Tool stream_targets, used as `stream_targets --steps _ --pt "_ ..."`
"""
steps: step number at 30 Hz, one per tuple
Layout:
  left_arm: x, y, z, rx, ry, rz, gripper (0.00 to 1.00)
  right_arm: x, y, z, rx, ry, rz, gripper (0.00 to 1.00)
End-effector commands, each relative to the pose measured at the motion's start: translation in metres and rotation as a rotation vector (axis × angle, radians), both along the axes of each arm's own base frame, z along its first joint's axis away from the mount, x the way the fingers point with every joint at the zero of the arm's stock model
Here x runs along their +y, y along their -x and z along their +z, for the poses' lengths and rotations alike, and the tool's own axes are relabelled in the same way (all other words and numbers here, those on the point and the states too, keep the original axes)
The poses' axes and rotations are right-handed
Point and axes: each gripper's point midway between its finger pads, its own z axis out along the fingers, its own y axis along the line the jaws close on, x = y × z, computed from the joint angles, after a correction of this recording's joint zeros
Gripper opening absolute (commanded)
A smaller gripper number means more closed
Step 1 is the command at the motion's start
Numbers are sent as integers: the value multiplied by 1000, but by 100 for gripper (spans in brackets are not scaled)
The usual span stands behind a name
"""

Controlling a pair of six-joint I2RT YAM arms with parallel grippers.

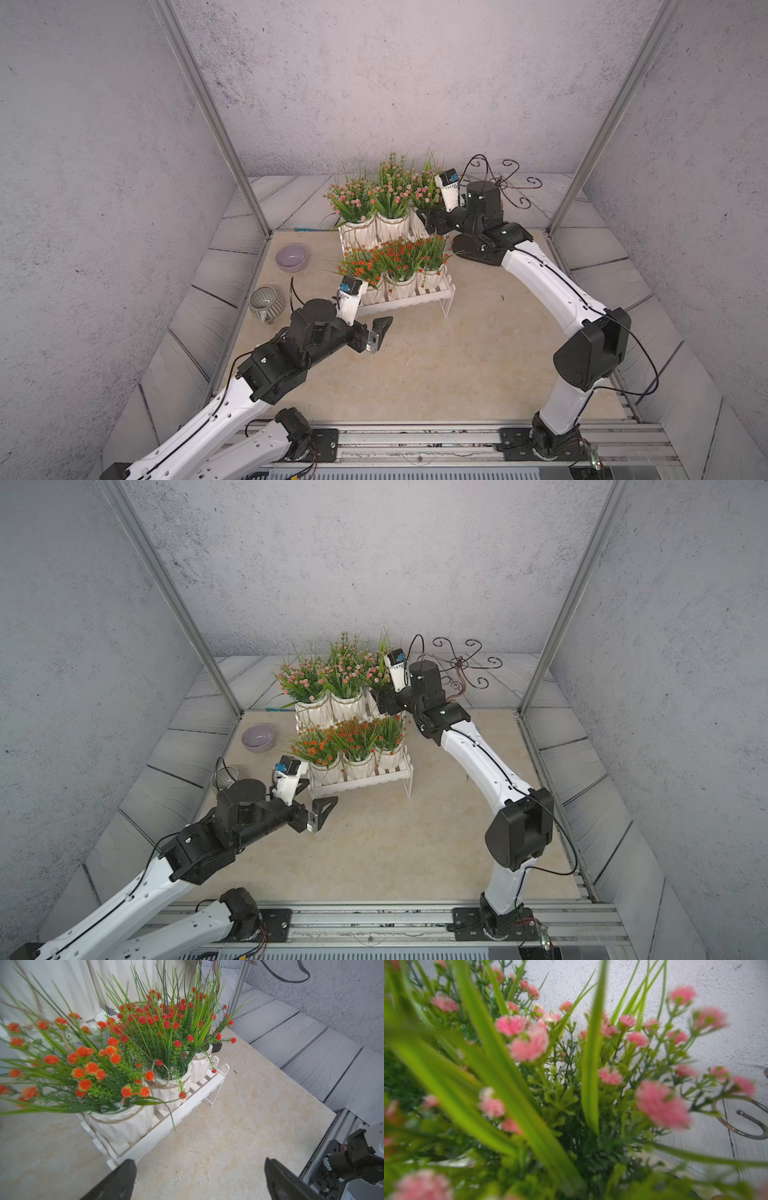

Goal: Place the baby's breath potted plants on the rack by color
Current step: Place the baby's breath potted plant on the rack, then reset both arms

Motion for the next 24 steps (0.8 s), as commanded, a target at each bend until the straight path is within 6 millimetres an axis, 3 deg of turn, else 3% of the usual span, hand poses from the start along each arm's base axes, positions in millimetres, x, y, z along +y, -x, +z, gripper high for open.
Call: stream_targets --steps 1,8,15,19,24 --pt "-2 1 0 -2 11 -6 100 -7 18 33 -42 -28 21 96" --pt "-1 1 -1 2 7 -2 100 -17 25 37 -70 -38 -12 99" --pt "1 1 -1 1 21 5 100 -34 60 52 -104 -69 -1 99" --pt "7 0 1 -6 34 38 99 -59 92 57 -101 -81 -32 99" --pt "28 -9 10 1 98 140 99 -115 114 26 -34 -88 -159 99"
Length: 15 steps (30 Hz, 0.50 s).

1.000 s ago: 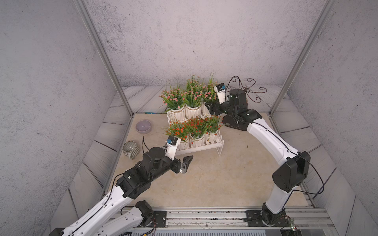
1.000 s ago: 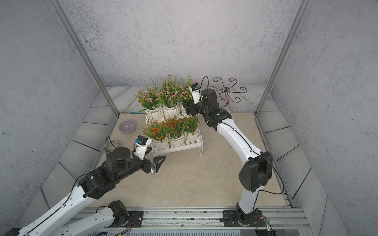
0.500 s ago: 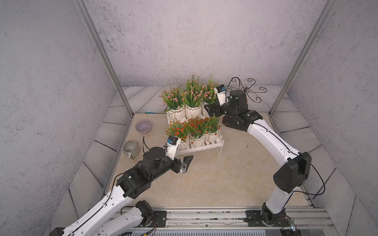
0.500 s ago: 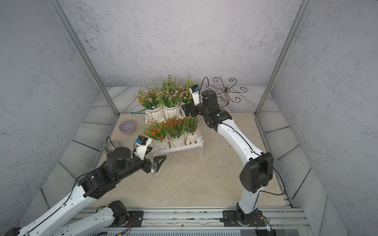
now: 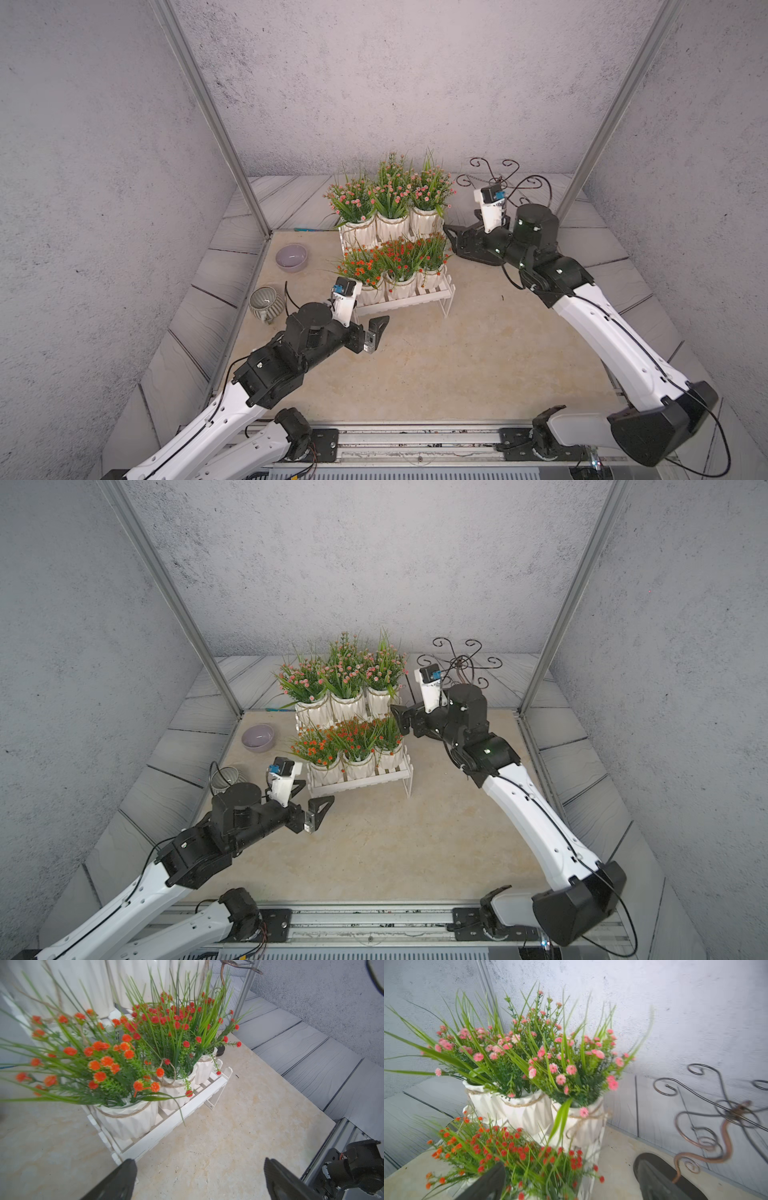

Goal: Place the baby's breath potted plants on the rack by color
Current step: Reset both arms

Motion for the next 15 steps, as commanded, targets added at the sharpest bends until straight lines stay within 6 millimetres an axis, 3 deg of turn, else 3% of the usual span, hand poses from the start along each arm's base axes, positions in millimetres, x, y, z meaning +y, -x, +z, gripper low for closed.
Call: stream_targets --steps 1,6,9,11,15 --pt "21 -11 6 1 48 104 99 -45 8 -28 81 -24 -113 99" --pt "69 -32 1 27 79 322 99 -112 5 -82 172 -78 -277 99" --pt "107 -45 -14 54 106 490 99 -145 3 -107 196 -112 -367 99" --pt "136 -54 -33 72 123 635 99 -162 3 -123 205 -83 -430 99" --pt "172 -71 -82 110 126 857 99 -179 2 -140 196 -26 -505 99"
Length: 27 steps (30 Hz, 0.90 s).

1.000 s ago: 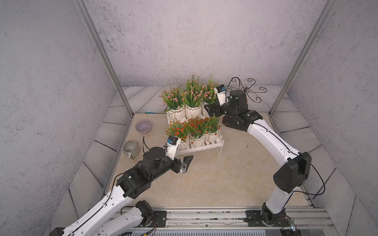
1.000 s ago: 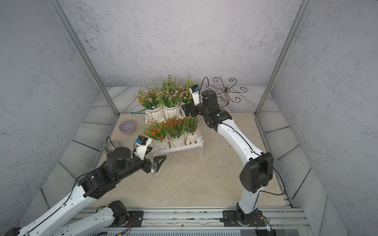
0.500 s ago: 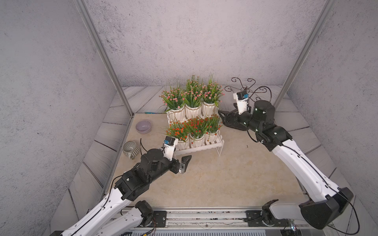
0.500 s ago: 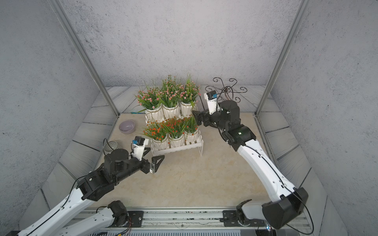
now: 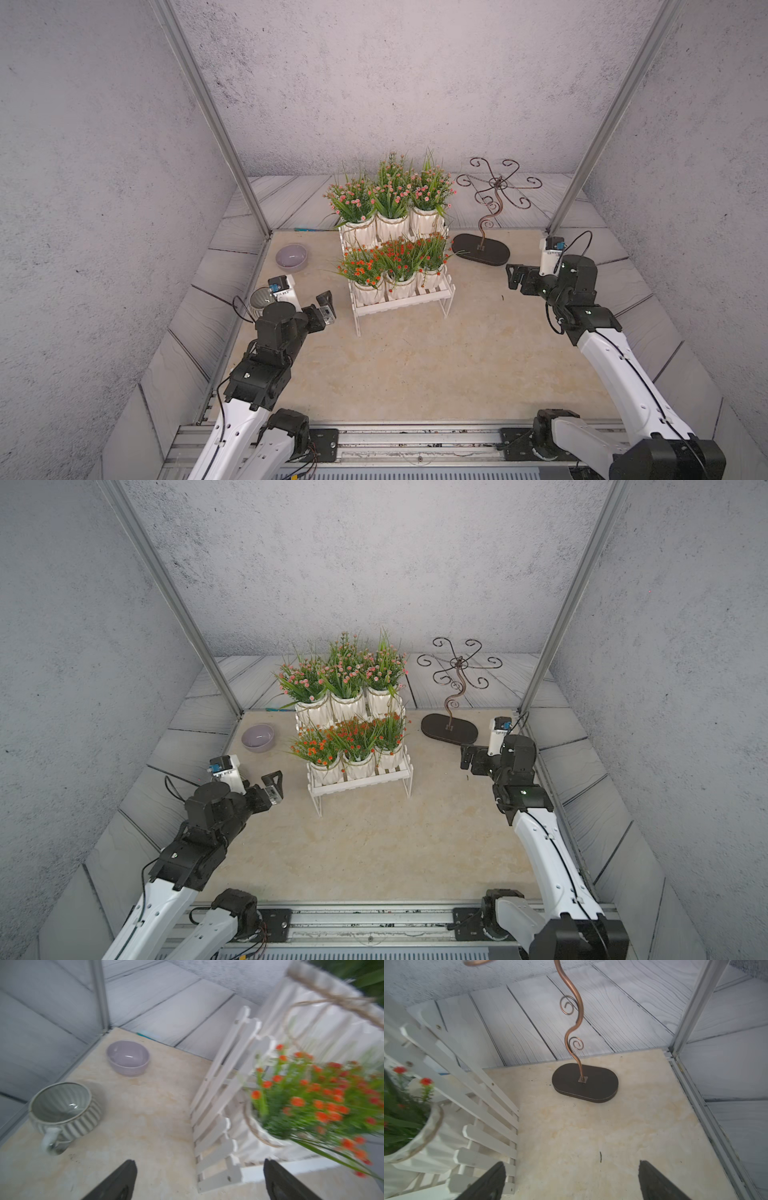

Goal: Place the baby's breath potted plants on the rack by color
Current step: Reset both arms

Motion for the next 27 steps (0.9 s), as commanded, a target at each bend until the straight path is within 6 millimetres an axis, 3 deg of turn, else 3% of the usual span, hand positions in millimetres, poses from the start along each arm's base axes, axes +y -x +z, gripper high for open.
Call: stream_targets --steps 1,7,12,16,18,27 --pt "29 -13 -31 32 -8 190 100 -11 -3 17 -96 36 -44 99" --pt "62 -30 -70 132 -219 363 99 -11 -14 -43 -24 25 -46 99" --pt "86 -44 -85 160 -278 433 99 -19 -23 -79 11 45 -74 99" --pt "73 -76 -74 128 -410 268 99 -25 -26 -95 19 46 -83 99" --pt "66 -83 -81 155 -481 179 99 -28 -28 -99 5 42 -90 99" --pt "45 -90 -110 16 -494 -51 99 -31 -29 -118 -27 36 -85 99"
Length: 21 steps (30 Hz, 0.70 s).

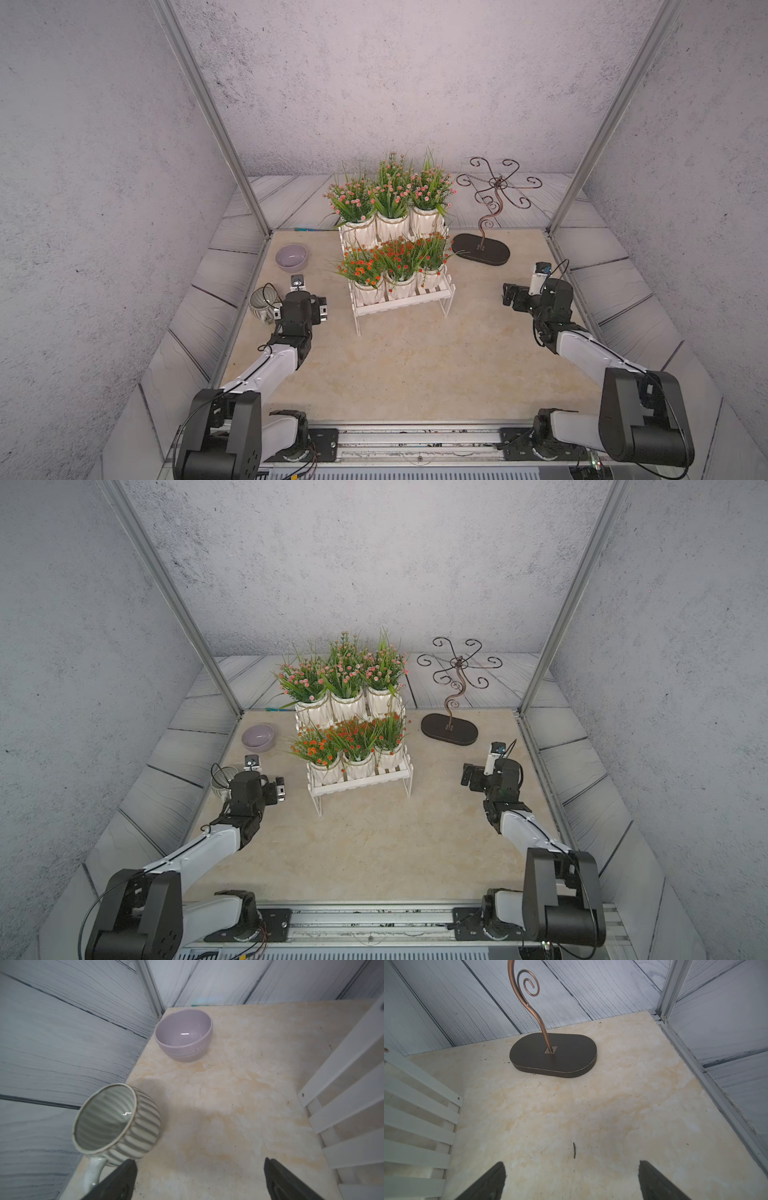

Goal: Place the baby's breath potted plants on the rack by color
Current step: Reset both arms

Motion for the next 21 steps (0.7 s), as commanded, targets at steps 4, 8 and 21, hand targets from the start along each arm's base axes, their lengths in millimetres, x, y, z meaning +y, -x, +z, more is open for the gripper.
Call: stream_targets --steps 4,8,21 --pt "-18 -21 11 -118 26 -151 99 2 -3 -1 -58 30 32 99" --pt "-16 -29 12 -132 46 -164 99 -3 0 -3 -87 42 2 99" --pt "-20 -36 -10 -200 71 -215 99 -18 -6 -17 -111 25 -19 99"
